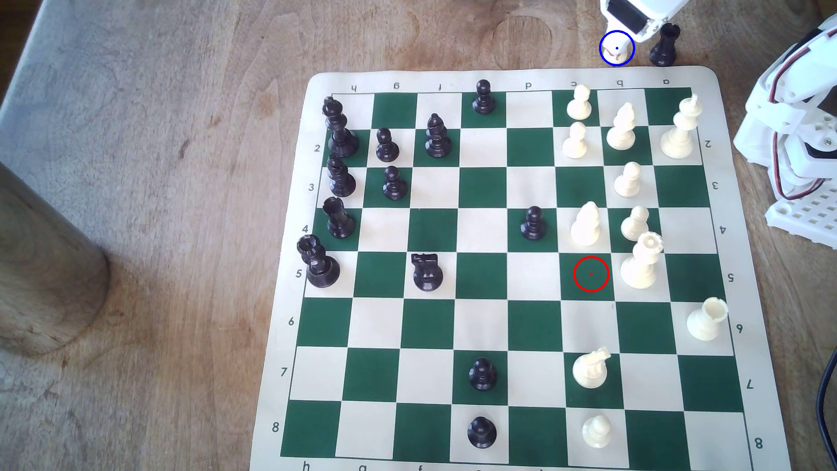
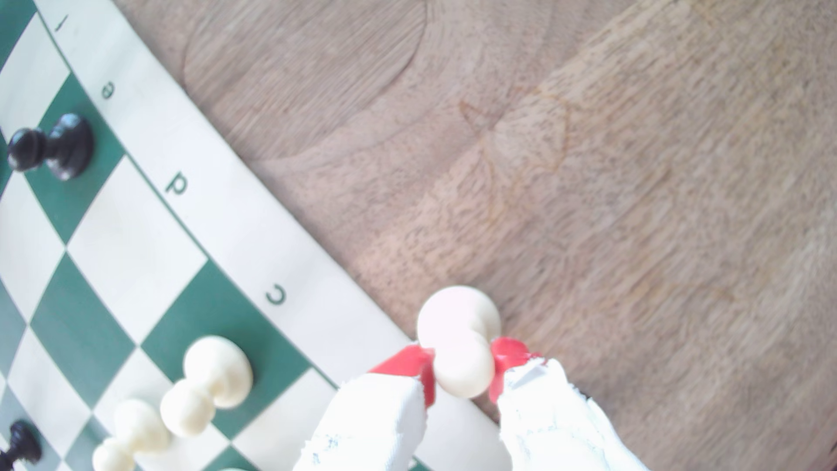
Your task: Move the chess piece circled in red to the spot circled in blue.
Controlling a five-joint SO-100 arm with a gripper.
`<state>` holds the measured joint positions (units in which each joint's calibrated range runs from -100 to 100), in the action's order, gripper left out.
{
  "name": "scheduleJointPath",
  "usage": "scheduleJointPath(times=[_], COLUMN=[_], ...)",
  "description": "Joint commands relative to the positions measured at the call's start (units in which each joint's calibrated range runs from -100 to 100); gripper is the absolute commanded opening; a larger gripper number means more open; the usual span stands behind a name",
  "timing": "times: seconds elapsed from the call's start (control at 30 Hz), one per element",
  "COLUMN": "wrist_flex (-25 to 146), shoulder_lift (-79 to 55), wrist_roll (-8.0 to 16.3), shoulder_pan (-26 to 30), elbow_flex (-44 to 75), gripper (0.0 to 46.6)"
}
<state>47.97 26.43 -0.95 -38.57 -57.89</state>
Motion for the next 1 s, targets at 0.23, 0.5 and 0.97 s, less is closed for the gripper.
scheduleJointPath(times=[0.23, 0.5, 0.97], wrist_flex=[-0.71, 0.60, 3.30], shoulder_lift=[0.14, 0.39, 2.26], wrist_roll=[-0.49, -0.83, -1.12], shoulder_pan=[-0.66, -0.19, -0.11], elbow_flex=[0.86, 0.59, 1.49], gripper=[0.4, 0.4, 12.5])
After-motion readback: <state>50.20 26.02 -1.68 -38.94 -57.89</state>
